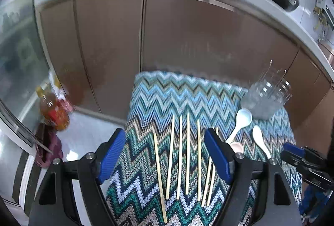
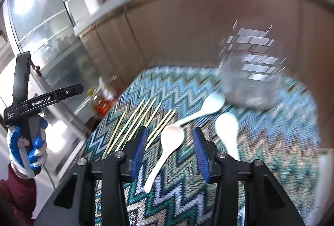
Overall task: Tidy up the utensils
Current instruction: 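Lower both tools to the cloth, left over a chopstick, right over a spoon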
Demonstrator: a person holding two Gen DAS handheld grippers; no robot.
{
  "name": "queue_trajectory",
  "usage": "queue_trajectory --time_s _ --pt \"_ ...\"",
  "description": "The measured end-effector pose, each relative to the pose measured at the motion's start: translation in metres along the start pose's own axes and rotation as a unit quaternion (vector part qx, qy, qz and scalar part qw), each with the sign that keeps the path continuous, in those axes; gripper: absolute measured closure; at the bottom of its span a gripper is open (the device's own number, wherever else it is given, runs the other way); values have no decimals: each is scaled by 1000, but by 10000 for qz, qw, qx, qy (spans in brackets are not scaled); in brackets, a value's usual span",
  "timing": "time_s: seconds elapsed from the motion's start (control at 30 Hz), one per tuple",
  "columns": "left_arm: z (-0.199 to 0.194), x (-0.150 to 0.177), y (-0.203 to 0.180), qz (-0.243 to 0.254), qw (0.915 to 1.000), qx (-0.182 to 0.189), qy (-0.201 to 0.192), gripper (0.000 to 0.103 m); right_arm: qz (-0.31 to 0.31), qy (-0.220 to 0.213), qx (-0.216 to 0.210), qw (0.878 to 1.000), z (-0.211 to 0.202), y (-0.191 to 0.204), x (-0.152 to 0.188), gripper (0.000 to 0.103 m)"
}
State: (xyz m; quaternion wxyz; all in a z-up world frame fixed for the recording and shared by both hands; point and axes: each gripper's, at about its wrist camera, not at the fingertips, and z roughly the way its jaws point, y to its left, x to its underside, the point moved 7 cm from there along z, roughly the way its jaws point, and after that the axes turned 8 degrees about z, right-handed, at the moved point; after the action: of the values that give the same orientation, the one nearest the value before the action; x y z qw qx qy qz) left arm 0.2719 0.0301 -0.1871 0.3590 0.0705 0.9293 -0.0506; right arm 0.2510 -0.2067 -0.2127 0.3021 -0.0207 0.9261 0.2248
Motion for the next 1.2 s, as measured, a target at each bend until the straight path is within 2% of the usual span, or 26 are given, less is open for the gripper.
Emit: queue_trajectory --time_s 0.1,0.3,0.43,0.5,0.63,0.73,0.8,1.0,1.2 --pt "22 1 0 24 9994 150 296 27 64 432 -136 9990 39 -8 6 68" --pt "55 0 -12 218 9965 400 705 30 137 1029 -326 9941 84 -22 10 71" --pt "73 -1 -31 388 9924 646 975 38 89 1282 -445 9907 101 -22 12 74" --pt "82 -1 -35 389 9908 699 1096 43 63 1372 -496 9893 107 -23 10 77" --pt "98 -5 -31 405 9896 574 1256 52 15 1491 -556 9873 114 -24 9 80" --pt "115 -8 -23 402 9862 515 1521 62 -58 1578 -582 9857 121 -26 10 89" --pt "124 -7 -20 385 9836 532 1681 64 -83 1619 -591 9850 124 -29 11 95" --pt "148 -2 -13 354 9753 561 2106 64 -74 1650 -663 9840 119 -36 19 96" --pt "165 4 -12 352 9683 593 2402 72 -136 1674 -684 9834 121 -31 17 96"
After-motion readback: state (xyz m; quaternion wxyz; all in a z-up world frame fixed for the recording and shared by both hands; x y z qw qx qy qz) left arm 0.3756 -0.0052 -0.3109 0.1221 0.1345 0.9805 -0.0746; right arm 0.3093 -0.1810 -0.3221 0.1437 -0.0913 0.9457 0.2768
